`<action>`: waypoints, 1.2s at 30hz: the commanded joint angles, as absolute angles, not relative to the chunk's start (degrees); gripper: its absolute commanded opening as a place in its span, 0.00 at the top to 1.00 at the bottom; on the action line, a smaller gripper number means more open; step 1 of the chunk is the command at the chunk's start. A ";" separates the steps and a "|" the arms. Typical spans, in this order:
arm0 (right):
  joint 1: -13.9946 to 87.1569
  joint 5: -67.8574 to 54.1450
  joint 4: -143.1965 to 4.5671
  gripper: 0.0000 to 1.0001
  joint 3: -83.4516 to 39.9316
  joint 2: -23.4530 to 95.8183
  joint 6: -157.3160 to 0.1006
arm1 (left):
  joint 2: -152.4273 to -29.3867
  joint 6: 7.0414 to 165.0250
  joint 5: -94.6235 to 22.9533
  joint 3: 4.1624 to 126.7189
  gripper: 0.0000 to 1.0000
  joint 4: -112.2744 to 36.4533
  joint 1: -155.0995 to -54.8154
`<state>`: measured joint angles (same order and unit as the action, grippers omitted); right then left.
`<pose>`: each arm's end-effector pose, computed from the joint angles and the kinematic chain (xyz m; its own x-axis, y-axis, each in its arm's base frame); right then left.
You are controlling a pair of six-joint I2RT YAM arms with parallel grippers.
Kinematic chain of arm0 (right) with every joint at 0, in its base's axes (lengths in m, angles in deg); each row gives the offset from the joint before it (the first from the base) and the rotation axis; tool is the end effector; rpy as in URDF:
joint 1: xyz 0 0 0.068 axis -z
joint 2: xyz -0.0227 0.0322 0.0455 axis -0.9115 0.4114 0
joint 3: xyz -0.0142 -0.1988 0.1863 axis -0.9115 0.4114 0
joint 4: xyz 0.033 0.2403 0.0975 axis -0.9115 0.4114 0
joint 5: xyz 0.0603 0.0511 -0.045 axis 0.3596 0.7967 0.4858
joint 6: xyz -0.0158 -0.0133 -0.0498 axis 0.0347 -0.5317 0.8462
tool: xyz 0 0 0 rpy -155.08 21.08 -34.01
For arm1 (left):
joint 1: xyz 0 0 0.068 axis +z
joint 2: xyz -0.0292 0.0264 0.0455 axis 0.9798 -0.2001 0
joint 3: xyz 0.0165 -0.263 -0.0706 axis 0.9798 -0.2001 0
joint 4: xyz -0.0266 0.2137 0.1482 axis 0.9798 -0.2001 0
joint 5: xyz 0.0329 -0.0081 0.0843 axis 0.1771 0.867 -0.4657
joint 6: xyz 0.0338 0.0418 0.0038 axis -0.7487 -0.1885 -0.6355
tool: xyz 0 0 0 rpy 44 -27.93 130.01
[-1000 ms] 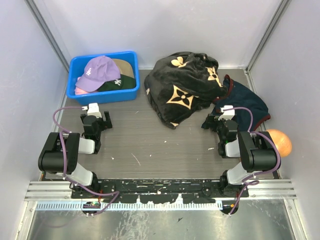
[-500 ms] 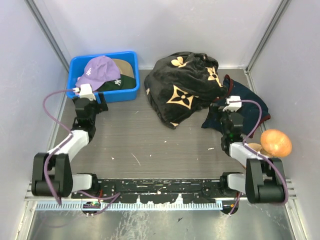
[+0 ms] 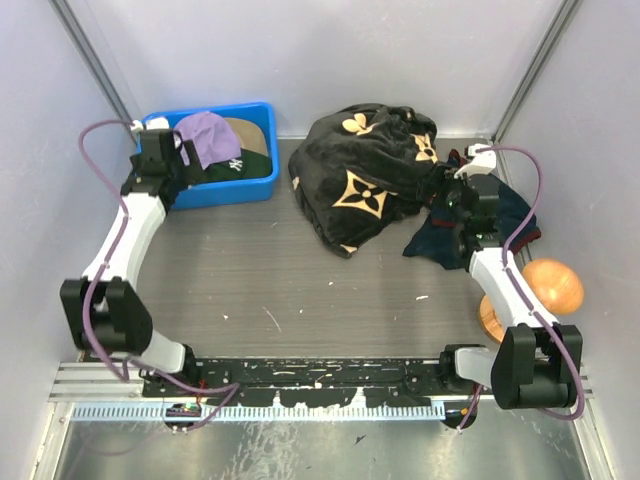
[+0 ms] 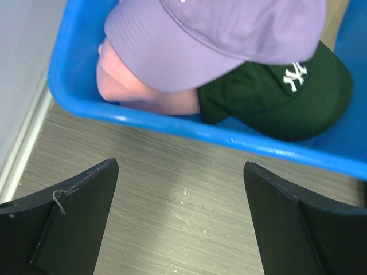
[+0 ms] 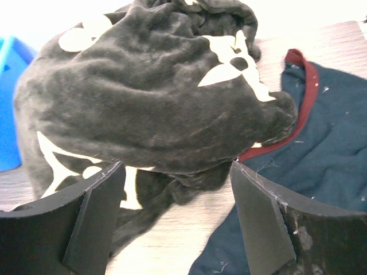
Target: Stack the hats
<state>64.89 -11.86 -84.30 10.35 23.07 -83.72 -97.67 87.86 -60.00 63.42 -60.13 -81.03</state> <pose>0.2766 0.0055 0.2924 -0.1831 0.2038 -0.9617 -0.0222 0.9772 0.2113 0.3278 -0.0049 0.3251 -0.4733 -0.2020 -0.8574 -0.3067 0.9502 -0.0545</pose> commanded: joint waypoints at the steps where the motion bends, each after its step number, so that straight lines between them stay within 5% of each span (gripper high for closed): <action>1: 64.48 -8.25 -75.07 0.21 4.93 21.71 -88.79 | -107.27 90.06 -61.96 79.78 0.02 -81.26 -77.09; 3: 64.36 -8.63 -74.27 0.22 5.32 19.23 -88.78 | -111.67 91.48 -57.64 84.88 0.03 -84.67 -73.82; 13: 62.86 -11.99 -66.99 0.19 3.63 13.19 -85.55 | -123.86 96.97 -46.99 90.68 0.45 -84.63 -67.36; 23: 61.89 -12.31 -61.03 0.19 0.31 10.84 -84.77 | -131.34 96.12 -46.20 95.66 0.47 -80.29 -64.65; 29: 61.82 -12.66 -56.53 0.19 -3.56 11.43 -82.97 | -137.99 100.34 -43.36 101.74 0.57 -80.85 -60.65; 36: 61.76 -14.27 -55.35 0.18 -3.24 10.95 -81.95 | -132.61 101.47 -43.21 94.75 0.57 -77.41 -60.82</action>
